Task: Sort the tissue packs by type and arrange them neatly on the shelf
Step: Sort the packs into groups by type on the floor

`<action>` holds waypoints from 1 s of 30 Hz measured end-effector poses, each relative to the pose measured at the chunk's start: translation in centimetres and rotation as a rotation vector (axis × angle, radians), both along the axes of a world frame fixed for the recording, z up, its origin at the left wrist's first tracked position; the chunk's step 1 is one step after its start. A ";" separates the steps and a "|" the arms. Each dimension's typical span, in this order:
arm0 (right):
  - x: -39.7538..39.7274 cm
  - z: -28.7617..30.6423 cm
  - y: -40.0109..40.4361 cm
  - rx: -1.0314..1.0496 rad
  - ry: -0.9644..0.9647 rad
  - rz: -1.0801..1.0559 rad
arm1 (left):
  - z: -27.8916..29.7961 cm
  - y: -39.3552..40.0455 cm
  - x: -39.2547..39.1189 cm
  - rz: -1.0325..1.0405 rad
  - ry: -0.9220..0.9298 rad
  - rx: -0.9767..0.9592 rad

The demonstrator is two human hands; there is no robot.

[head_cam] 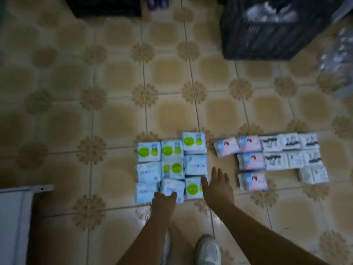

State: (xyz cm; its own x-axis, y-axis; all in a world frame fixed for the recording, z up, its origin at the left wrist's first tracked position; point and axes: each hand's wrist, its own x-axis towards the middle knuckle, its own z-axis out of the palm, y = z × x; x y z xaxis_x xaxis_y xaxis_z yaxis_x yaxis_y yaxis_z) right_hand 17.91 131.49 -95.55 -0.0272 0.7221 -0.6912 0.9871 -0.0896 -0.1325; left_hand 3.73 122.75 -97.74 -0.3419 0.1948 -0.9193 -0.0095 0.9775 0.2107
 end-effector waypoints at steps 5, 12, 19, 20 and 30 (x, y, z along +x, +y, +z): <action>-6.9 22.4 8.6 0.197 0.144 0.186 | 21.8 5.0 -4.5 -0.405 0.311 0.203; -16.2 60.7 14.5 0.580 0.417 0.521 | 56.2 7.0 -7.7 -0.443 0.722 0.488; -22.1 86.3 4.3 0.823 0.748 0.802 | 80.8 -3.6 -8.5 -0.330 1.185 0.555; -22.9 88.8 2.1 0.850 0.806 0.820 | 83.4 -5.8 -8.8 -0.303 1.217 0.528; -29.5 102.3 -27.6 0.817 1.243 1.140 | 95.1 -34.1 -11.2 0.265 1.430 0.530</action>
